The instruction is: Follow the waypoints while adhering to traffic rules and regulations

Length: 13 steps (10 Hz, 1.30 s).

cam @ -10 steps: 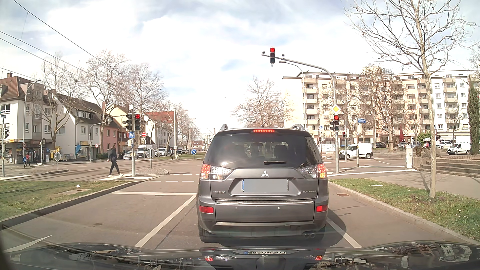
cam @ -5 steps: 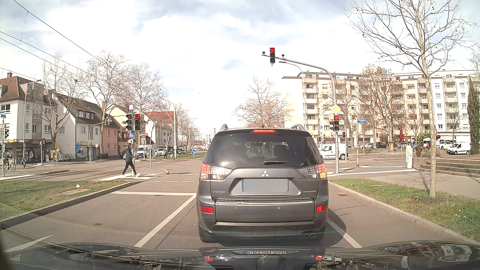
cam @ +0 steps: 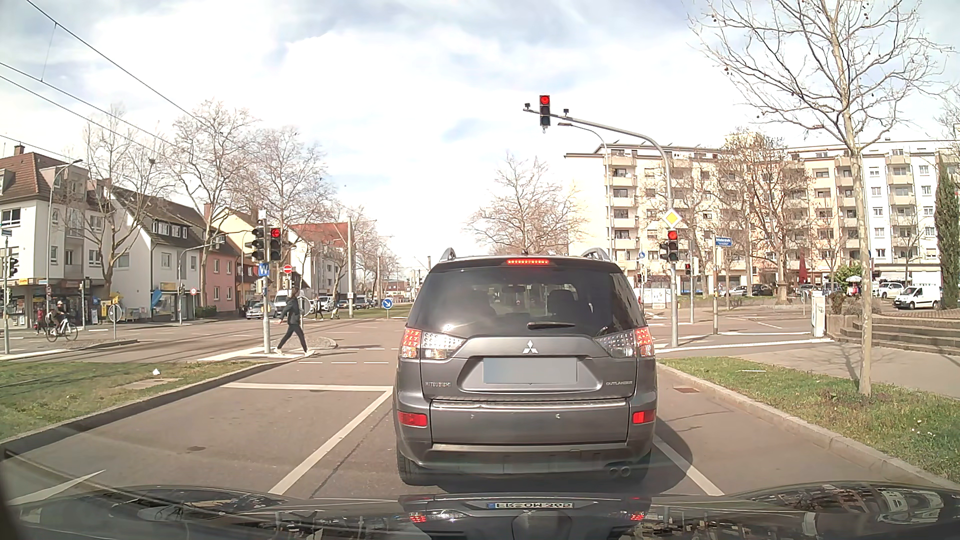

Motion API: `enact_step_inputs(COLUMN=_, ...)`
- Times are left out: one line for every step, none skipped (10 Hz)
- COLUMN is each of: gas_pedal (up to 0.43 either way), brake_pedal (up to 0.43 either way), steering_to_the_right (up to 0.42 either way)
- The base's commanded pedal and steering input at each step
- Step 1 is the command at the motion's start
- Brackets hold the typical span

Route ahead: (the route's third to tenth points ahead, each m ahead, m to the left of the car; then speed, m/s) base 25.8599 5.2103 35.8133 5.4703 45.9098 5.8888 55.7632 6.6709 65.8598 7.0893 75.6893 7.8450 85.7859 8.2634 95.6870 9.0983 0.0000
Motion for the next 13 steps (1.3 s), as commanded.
enact_step_inputs(gas_pedal=0.000, brake_pedal=0.299, steering_to_the_right=0.000)
enact_step_inputs(gas_pedal=0.000, brake_pedal=0.305, steering_to_the_right=0.000)
enact_step_inputs(gas_pedal=0.000, brake_pedal=0.305, steering_to_the_right=0.000)
enact_step_inputs(gas_pedal=0.000, brake_pedal=0.299, steering_to_the_right=0.000)
enact_step_inputs(gas_pedal=0.000, brake_pedal=0.293, steering_to_the_right=0.000)
enact_step_inputs(gas_pedal=0.000, brake_pedal=0.299, steering_to_the_right=0.000)
enact_step_inputs(gas_pedal=0.000, brake_pedal=0.305, steering_to_the_right=0.000)
enact_step_inputs(gas_pedal=0.000, brake_pedal=0.299, steering_to_the_right=0.000)
enact_step_inputs(gas_pedal=0.000, brake_pedal=0.305, steering_to_the_right=0.000)
enact_step_inputs(gas_pedal=0.000, brake_pedal=0.299, steering_to_the_right=0.000)
enact_step_inputs(gas_pedal=0.000, brake_pedal=0.299, steering_to_the_right=0.000)
enact_step_inputs(gas_pedal=0.000, brake_pedal=0.305, steering_to_the_right=0.000)
enact_step_inputs(gas_pedal=0.000, brake_pedal=0.305, steering_to_the_right=0.000)
